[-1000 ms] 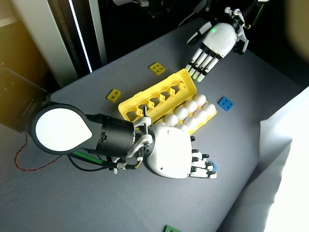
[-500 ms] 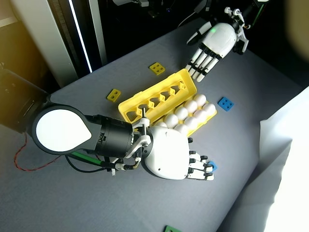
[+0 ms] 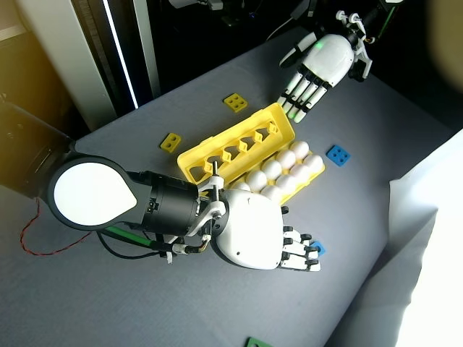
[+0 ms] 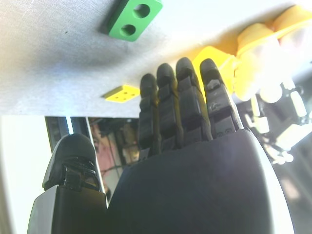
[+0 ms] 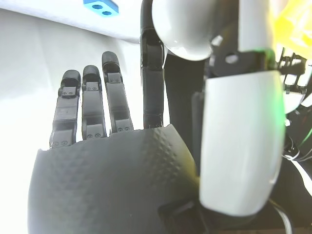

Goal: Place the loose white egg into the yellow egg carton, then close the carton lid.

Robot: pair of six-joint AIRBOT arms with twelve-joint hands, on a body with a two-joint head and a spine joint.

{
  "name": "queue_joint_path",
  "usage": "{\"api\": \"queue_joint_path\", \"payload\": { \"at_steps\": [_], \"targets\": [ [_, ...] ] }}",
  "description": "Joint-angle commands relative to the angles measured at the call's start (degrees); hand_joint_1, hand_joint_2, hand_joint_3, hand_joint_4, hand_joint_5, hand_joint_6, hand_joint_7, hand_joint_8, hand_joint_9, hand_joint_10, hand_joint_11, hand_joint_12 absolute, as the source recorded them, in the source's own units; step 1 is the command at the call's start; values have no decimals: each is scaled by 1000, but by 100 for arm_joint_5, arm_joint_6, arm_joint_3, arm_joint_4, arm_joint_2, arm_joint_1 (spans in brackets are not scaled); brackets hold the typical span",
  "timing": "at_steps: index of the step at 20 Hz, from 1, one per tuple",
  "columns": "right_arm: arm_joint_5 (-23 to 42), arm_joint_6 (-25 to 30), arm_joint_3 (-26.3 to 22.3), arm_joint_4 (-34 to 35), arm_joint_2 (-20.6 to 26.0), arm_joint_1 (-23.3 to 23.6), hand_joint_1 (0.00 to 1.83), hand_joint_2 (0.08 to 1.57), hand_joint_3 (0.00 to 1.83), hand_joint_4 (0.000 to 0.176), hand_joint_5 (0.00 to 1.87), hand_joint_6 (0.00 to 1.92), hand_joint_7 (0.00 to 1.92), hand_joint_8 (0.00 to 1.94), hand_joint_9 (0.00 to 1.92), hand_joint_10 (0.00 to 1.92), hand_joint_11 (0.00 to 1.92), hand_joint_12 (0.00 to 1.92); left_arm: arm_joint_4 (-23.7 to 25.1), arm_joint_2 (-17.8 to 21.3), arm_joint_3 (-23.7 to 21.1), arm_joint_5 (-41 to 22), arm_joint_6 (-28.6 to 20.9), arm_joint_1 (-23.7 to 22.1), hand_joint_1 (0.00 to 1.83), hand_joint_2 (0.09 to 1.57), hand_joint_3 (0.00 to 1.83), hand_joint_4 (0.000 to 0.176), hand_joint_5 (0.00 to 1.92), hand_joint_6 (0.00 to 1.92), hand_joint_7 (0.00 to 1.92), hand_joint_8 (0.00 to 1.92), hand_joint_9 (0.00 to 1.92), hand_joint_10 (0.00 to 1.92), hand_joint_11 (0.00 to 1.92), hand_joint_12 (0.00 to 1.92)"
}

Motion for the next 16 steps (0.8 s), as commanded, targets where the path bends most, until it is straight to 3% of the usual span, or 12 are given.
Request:
{"api": "queue_joint_path", "payload": {
  "at_steps": [1,10,13,16],
  "targets": [
    [327,24,10,161,70,-8,602,750,0,175,848,0,171,2,0,0,0,0,-341,70,23,-279,7,-24,0,1297,1,0,339,2,333,2,259,3,0,320],
    [454,-124,1,116,190,158,610,749,0,169,863,8,191,3,0,0,0,0,-344,72,-44,-281,-44,34,0,1296,0,0,363,1,347,2,267,1,0,306],
    [934,-123,-168,-410,543,565,593,748,0,176,869,7,185,0,0,0,0,0,-348,68,-200,-238,-122,86,0,1291,0,0,370,3,352,4,267,6,0,290],
    [1348,-38,-675,-824,1097,687,584,755,0,176,837,2,191,3,0,0,0,0,-463,50,-366,-76,-245,97,0,1297,0,0,355,0,354,0,276,1,0,366]
  ]
}}
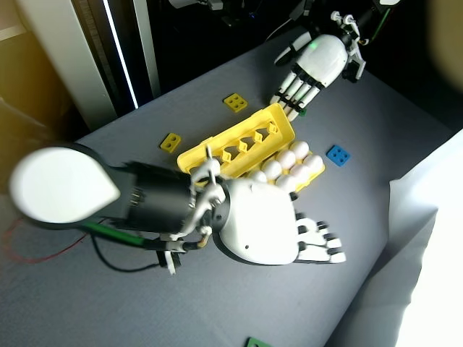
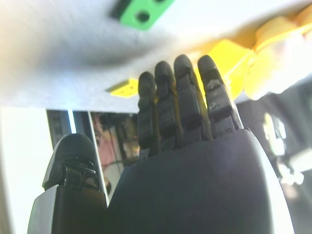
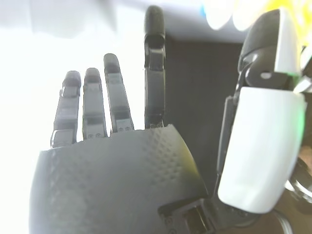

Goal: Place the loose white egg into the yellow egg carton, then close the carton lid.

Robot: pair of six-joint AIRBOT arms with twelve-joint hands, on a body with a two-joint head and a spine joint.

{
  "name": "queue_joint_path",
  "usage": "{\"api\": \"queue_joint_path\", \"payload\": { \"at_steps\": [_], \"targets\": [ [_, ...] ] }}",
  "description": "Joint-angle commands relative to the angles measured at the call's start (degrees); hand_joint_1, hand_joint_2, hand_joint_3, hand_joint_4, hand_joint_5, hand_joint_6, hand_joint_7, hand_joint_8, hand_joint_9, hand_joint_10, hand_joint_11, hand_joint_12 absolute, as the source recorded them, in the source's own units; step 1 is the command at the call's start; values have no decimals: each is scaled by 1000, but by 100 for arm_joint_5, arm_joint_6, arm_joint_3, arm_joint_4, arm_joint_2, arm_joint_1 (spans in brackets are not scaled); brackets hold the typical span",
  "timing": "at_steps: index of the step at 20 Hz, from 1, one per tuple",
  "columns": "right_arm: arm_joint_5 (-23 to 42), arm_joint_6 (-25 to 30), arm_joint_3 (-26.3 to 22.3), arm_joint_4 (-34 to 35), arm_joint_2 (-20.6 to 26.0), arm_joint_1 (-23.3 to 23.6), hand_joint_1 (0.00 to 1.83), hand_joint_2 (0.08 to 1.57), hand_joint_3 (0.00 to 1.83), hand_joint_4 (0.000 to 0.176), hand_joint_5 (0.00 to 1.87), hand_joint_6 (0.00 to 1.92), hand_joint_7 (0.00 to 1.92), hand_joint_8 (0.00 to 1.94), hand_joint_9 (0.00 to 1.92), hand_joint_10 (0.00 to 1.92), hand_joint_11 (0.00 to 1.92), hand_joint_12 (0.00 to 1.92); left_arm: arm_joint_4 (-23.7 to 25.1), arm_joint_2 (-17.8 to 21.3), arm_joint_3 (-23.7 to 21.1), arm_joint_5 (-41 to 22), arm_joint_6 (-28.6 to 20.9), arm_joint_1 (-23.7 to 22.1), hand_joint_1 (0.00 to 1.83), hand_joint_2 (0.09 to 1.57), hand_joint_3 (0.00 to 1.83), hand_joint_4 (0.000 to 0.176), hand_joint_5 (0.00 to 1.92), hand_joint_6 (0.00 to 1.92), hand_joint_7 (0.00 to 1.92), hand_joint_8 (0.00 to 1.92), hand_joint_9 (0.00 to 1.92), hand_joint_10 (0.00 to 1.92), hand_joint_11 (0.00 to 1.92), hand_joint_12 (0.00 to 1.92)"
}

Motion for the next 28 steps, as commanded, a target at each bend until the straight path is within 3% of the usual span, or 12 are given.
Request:
{"api": "queue_joint_path", "payload": {
  "at_steps": [1,5,8,12,14,16,17,18,19,21,23,28],
  "targets": [
    [364,34,-142,8,168,-6,582,761,2,176,837,3,199,6,0,0,0,0,-390,47,0,-201,-45,2,0,1301,2,0,354,0,355,0,282,1,0,379],
    [677,642,-753,-74,906,-392,544,756,0,176,846,5,213,7,0,0,0,0,-423,-9,-107,3,-125,-21,0,1301,0,0,342,1,338,2,265,1,0,338],
    [939,991,-1292,-74,1599,-517,547,758,1,176,838,0,222,9,0,0,0,0,-424,-27,-206,97,-139,-30,0,1299,1,0,397,9,377,6,304,6,0,438],
    [803,1439,-1701,-75,2293,-473,535,764,2,176,798,0,250,14,0,0,0,0,-422,-24,-298,160,-148,-30,0,1292,0,0,304,0,285,2,222,0,0,272],
    [754,1594,-1820,-75,2594,-342,524,766,2,176,649,0,216,0,0,0,0,0,-423,-18,-302,172,-188,-43,0,1298,0,0,337,2,319,1,252,2,0,319],
    [743,1588,-1948,-92,2835,-239,536,767,3,161,476,0,142,0,0,0,0,0,-429,1,-300,172,-235,-91,0,1303,1,0,350,0,332,0,267,1,0,368],
    [722,1588,-1980,-94,2872,-228,444,779,8,155,360,0,79,0,0,0,0,0,-438,5,-298,169,-259,-113,0,1303,0,0,335,1,315,0,256,1,0,334],
    [671,1585,-2026,-94,2898,-226,395,766,2,160,300,0,47,0,0,0,0,0,-463,13,-296,151,-299,-138,0,1306,1,0,318,1,291,1,232,2,0,278],
    [660,1566,-2053,-94,2899,-222,270,763,1,143,168,0,9,0,0,0,0,0,-492,15,-291,128,-334,-161,0,1304,0,0,325,3,289,1,227,1,0,290],
    [597,1579,-2099,-93,2898,-154,158,747,0,83,39,0,0,0,0,0,0,0,-552,-8,-247,86,-425,-249,0,1295,0,0,338,0,291,0,236,1,0,330],
    [250,1858,-2114,-93,2892,-4,106,756,0,5,1,0,0,0,0,0,0,0,-644,8,-219,59,-491,-311,0,1298,0,0,330,3,292,4,234,2,0,298],
    [53,1879,-2137,-93,2850,173,211,766,0,0,0,0,0,0,0,0,0,0,-773,-31,-100,3,-659,-504,0,1296,1,0,290,2,267,2,220,1,0,256]
  ]
}}
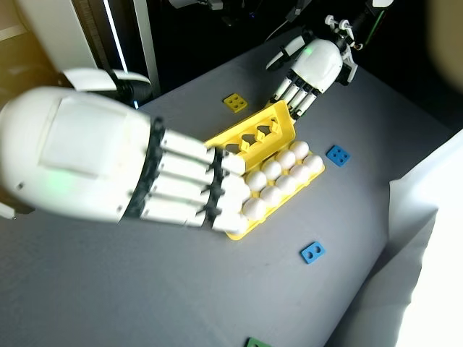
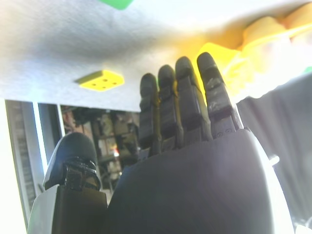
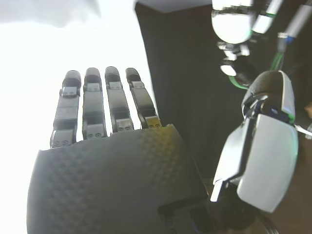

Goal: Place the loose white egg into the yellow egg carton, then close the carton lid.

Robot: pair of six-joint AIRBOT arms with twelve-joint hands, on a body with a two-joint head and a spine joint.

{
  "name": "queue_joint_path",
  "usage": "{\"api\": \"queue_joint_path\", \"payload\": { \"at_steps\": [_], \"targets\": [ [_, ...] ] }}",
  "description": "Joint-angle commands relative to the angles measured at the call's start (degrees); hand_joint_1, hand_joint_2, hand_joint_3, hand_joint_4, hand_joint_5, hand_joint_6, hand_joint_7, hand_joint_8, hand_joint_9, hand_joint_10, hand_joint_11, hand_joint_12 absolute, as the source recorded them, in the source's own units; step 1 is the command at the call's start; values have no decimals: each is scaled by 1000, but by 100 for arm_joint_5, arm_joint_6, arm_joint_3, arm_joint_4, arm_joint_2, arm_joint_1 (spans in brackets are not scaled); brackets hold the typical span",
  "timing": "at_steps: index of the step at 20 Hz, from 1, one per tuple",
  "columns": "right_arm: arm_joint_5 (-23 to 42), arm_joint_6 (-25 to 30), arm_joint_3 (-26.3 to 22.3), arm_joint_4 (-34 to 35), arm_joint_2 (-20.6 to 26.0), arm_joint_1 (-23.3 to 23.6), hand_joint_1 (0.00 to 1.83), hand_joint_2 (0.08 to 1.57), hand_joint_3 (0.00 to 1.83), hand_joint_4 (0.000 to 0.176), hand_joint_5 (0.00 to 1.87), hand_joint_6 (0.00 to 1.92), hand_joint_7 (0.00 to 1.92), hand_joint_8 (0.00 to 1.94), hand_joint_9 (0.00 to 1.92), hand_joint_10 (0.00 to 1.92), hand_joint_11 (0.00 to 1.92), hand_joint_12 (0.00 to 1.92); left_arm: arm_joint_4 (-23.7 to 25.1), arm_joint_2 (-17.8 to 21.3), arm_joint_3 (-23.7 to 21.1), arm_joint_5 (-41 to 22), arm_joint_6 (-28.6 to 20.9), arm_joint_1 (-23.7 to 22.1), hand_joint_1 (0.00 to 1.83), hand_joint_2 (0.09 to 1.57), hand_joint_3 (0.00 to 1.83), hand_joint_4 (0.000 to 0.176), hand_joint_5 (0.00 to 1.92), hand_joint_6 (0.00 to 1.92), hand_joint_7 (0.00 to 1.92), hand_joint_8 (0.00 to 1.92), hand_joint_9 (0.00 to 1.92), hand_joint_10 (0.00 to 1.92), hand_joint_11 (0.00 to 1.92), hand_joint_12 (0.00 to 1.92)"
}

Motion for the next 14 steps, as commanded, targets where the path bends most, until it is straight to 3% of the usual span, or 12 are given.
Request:
{"api": "queue_joint_path", "payload": {
  "at_steps": [1,5,6,7,9,14],
  "targets": [
    [217,47,7,294,50,87,225,772,3,0,0,0,0,0,0,0,0,0,-646,28,-7,-474,-6,-85,0,1287,0,0,295,0,279,0,230,0,0,306],
    [167,-76,10,293,48,72,211,784,7,0,0,0,0,0,0,0,0,0,-845,0,122,-491,-146,-288,0,1275,0,0,180,0,154,1,108,0,0,141],
    [162,-76,9,293,48,72,250,782,5,0,0,0,0,0,0,0,0,0,-923,-12,165,-500,-171,-331,0,1257,2,0,217,2,188,8,145,3,0,251],
    [160,-72,7,293,48,58,231,781,4,0,0,0,0,0,0,0,0,0,-1010,-17,203,-505,-209,-381,0,1235,0,0,132,3,106,11,60,4,0,71],
    [160,-46,-10,293,52,-65,200,785,6,0,0,0,0,0,0,0,0,0,-1162,-56,325,-505,-266,-564,0,1217,0,0,104,2,78,4,34,2,5,20],
    [93,-124,-7,293,52,-36,210,797,8,0,0,0,0,0,0,0,0,0,-1410,-177,557,-255,-224,-822,0,1220,0,0,0,0,0,0,0,0,0,0]
  ]
}}
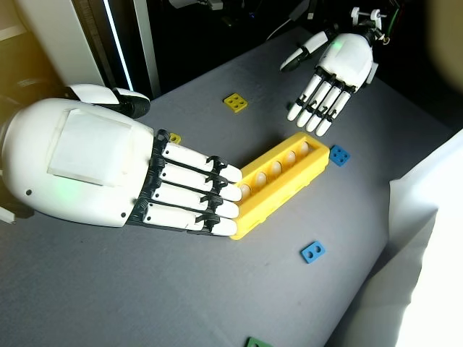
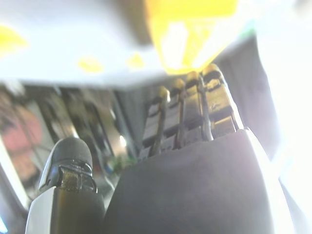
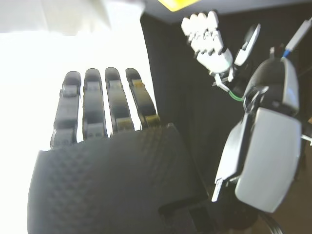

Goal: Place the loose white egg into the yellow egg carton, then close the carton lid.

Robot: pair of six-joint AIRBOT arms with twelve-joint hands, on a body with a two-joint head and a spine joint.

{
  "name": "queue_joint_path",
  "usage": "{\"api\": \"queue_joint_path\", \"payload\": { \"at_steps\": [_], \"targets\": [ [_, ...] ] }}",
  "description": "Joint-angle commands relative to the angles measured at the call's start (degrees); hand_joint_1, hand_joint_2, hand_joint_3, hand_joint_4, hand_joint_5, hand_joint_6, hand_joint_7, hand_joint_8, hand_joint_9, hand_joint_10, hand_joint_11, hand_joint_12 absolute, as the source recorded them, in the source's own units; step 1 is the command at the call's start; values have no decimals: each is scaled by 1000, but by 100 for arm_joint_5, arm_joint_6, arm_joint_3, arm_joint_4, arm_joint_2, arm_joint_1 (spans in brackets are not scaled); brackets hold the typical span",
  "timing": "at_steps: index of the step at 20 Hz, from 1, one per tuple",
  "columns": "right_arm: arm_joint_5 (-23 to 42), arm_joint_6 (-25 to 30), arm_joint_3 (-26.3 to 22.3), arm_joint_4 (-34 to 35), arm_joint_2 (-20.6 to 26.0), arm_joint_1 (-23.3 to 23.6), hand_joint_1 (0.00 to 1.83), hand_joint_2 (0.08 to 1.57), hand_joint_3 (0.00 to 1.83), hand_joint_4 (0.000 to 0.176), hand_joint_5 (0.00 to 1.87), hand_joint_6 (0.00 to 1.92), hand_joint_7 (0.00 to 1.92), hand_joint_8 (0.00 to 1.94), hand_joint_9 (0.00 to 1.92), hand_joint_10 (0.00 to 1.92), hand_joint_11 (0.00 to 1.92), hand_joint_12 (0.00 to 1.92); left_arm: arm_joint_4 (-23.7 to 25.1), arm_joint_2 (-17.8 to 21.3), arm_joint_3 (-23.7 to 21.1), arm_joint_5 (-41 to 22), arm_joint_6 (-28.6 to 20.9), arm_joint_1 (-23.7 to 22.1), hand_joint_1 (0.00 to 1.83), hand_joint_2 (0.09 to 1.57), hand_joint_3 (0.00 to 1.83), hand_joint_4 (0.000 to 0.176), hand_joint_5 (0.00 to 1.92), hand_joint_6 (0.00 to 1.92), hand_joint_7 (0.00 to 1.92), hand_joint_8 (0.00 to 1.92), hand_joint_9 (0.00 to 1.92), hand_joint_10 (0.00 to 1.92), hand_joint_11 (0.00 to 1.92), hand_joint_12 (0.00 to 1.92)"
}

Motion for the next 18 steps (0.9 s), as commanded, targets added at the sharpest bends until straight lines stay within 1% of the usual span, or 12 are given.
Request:
{"api": "queue_joint_path", "payload": {
  "at_steps": [1,3,5,7,11,15,16,18],
  "targets": [
    [144,-131,16,243,79,111,210,798,8,0,0,0,0,0,0,0,0,0,-360,76,52,-53,37,-18,0,1214,0,0,0,0,0,0,0,0,0,0],
    [144,-225,22,243,80,114,229,801,8,0,0,0,0,0,0,0,0,0,-358,71,6,7,88,-17,0,1217,0,0,0,0,0,0,0,0,0,0],
    [145,-219,21,243,80,111,203,811,11,0,0,0,0,0,0,0,0,0,-306,71,-56,59,134,7,0,1210,0,0,0,0,0,0,0,0,0,0],
    [145,-220,21,243,79,121,185,817,11,0,0,0,0,0,0,0,0,0,-164,52,-130,154,202,117,0,1219,0,0,0,0,0,0,0,0,0,0],
    [144,-220,36,243,76,179,193,828,11,0,0,0,0,0,0,0,0,0,-123,11,-212,261,300,345,0,1216,0,0,0,0,0,0,0,0,0,0],
    [141,-101,31,243,56,275,202,828,7,0,0,0,0,0,0,0,0,0,-22,-55,-266,603,468,577,0,1223,2,0,0,0,0,0,0,0,0,0],
    [133,-96,31,243,53,295,180,824,4,0,0,0,0,0,0,0,0,0,45,-73,-285,676,505,625,0,1215,0,0,0,0,0,0,0,0,0,0],
    [122,-98,33,243,48,307,191,829,6,0,0,0,0,0,0,0,0,0,171,-92,-330,783,550,695,0,1216,0,0,0,0,0,0,0,0,0,0]
  ]
}}
